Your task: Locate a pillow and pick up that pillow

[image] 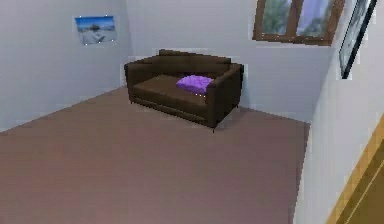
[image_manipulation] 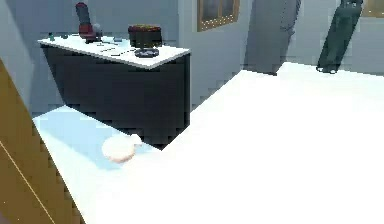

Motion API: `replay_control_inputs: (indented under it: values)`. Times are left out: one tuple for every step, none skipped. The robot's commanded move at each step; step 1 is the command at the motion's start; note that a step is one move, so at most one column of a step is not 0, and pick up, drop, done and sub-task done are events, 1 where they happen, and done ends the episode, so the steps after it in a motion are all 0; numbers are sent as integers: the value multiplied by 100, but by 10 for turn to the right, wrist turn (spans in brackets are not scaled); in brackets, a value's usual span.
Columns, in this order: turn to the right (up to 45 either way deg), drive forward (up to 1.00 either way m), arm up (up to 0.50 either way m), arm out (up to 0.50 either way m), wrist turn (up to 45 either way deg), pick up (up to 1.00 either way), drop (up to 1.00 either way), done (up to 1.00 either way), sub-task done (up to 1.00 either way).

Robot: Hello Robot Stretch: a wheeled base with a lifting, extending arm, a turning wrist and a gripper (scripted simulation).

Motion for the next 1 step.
replay_control_inputs:
  values:
    - [0,100,0,0,0,0,0,0,0]
